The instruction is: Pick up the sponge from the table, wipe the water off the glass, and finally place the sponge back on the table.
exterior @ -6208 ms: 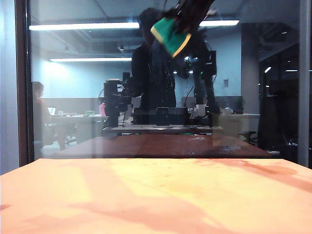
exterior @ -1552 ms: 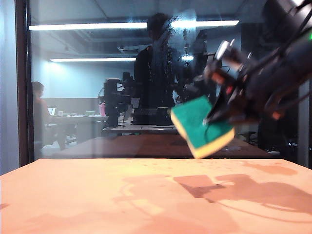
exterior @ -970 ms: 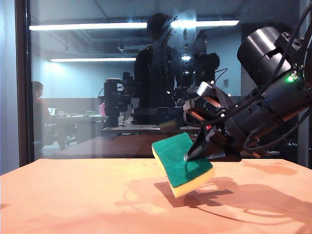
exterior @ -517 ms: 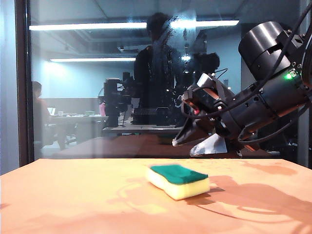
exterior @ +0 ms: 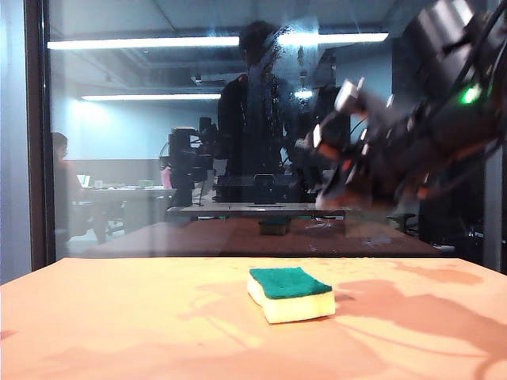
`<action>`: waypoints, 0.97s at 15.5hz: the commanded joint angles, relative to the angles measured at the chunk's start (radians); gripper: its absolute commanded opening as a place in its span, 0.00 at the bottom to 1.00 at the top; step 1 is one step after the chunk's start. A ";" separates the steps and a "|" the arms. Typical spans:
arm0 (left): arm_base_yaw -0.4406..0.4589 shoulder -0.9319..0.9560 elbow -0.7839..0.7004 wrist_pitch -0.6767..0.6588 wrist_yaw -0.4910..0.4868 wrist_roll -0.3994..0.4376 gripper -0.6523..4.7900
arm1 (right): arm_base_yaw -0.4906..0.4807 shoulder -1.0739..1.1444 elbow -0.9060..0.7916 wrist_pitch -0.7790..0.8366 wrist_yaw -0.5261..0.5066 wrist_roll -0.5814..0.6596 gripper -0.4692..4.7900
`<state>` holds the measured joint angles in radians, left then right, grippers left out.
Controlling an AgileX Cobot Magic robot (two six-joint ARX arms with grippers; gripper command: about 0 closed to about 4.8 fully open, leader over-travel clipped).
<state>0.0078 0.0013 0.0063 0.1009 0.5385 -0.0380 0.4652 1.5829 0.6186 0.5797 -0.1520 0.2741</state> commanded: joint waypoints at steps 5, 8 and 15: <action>0.000 0.001 0.003 0.012 0.001 0.003 0.17 | -0.280 -0.216 0.004 -0.059 -0.011 -0.108 0.08; 0.000 0.001 0.003 0.012 0.000 0.004 0.16 | -0.387 -0.365 0.004 -0.180 -0.011 -0.173 0.08; 0.000 0.001 0.003 0.012 0.000 0.004 0.17 | -0.542 -0.688 -0.065 -0.339 -0.010 -0.256 0.08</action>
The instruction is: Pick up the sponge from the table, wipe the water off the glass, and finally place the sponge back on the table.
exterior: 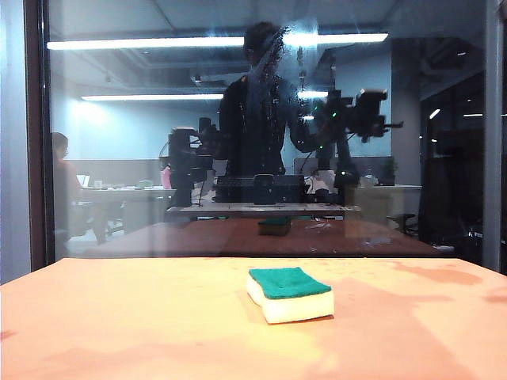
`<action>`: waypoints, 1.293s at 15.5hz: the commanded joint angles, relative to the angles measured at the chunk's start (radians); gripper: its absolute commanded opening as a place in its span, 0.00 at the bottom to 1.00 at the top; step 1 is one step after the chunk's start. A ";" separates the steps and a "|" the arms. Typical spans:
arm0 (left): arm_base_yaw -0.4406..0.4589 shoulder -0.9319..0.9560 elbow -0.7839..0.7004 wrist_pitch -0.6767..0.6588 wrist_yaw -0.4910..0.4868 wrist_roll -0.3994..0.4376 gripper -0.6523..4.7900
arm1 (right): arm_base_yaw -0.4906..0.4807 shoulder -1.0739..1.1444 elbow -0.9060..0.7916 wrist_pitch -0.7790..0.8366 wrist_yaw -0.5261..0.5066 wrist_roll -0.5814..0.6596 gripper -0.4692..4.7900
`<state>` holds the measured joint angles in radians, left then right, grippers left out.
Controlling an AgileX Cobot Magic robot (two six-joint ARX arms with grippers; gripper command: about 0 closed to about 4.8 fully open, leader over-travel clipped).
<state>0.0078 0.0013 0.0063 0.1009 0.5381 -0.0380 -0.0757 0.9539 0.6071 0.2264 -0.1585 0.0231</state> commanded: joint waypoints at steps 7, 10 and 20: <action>0.000 0.001 0.003 0.013 -0.003 0.003 0.17 | 0.043 -0.214 -0.376 0.226 -0.002 0.033 0.08; 0.000 0.001 0.003 0.013 -0.003 0.003 0.16 | 0.068 -0.214 -0.430 0.261 0.004 0.033 0.08; 0.000 0.001 0.003 0.013 -0.066 0.004 0.15 | 0.064 -0.376 -0.590 0.375 0.007 0.052 0.08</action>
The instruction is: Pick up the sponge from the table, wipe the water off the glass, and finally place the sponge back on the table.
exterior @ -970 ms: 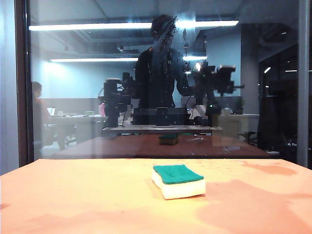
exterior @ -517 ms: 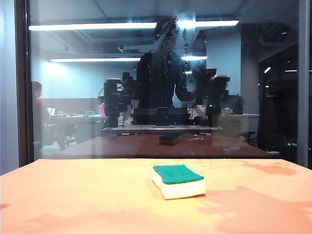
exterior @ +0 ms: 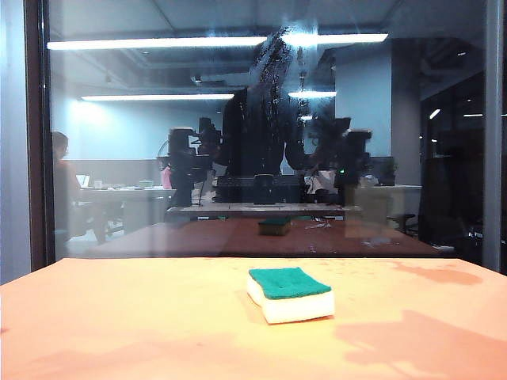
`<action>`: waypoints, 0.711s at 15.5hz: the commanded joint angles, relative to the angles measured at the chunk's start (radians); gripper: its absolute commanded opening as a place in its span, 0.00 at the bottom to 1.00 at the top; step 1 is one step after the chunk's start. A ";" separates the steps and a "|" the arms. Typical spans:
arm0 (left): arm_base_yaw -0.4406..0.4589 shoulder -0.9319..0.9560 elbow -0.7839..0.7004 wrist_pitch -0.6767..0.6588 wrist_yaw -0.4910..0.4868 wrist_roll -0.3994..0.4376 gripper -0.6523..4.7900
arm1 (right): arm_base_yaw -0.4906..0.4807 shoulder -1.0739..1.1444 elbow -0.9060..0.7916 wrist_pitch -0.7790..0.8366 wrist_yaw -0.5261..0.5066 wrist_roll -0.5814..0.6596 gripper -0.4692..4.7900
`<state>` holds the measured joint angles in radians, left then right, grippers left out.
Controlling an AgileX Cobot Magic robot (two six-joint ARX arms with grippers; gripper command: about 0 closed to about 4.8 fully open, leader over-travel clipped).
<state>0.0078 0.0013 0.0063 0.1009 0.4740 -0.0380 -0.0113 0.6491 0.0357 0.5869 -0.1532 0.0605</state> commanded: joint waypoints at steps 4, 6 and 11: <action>0.000 0.001 0.003 0.013 0.001 0.004 0.15 | 0.000 -0.196 -0.020 -0.082 -0.004 0.018 0.08; 0.000 0.001 0.003 0.013 0.001 0.004 0.15 | 0.000 -0.312 -0.021 -0.192 -0.003 0.018 0.08; 0.000 0.001 0.003 0.013 -0.082 0.004 0.15 | 0.000 -0.521 -0.021 -0.381 -0.002 0.019 0.08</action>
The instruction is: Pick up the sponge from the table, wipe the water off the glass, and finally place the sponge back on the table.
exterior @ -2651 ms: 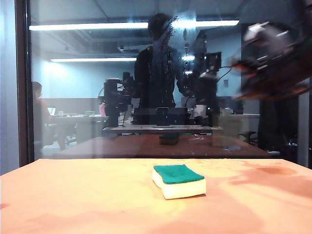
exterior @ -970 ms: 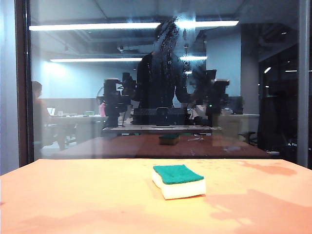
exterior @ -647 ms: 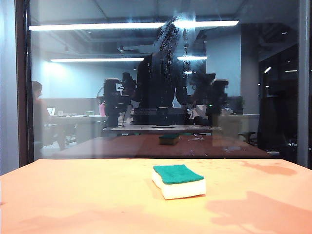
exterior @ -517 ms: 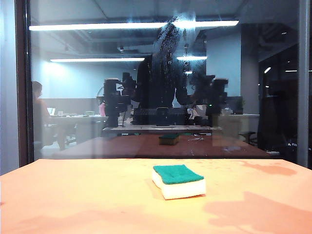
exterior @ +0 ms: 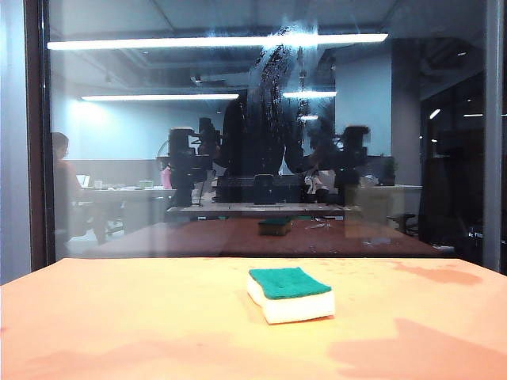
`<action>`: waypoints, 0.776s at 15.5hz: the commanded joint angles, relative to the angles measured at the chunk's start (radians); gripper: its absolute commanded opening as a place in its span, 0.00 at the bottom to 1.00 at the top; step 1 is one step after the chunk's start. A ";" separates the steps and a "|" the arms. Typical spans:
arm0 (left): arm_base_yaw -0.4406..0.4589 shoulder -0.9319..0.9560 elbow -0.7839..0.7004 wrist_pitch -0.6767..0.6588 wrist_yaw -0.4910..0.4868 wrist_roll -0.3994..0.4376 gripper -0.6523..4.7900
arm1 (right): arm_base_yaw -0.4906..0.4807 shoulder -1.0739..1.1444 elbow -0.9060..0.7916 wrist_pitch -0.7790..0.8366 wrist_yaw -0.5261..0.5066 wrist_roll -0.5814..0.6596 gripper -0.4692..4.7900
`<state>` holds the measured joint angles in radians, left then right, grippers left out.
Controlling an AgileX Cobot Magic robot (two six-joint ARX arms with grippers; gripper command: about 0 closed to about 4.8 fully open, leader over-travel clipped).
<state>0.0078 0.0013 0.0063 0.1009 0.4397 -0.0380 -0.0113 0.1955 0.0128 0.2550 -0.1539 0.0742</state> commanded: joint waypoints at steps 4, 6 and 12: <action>0.000 0.001 0.003 0.013 -0.050 0.004 0.15 | 0.000 -0.193 0.002 -0.163 -0.002 0.008 0.08; 0.000 0.001 0.003 0.013 -0.061 0.003 0.15 | 0.000 -0.193 0.003 -0.164 -0.003 0.008 0.08; 0.000 0.001 0.003 0.012 -0.240 0.004 0.15 | 0.000 -0.193 0.003 -0.161 -0.003 0.008 0.08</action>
<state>0.0082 0.0013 0.0063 0.1013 0.2531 -0.0376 -0.0109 0.0025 0.0120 0.0772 -0.1570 0.0788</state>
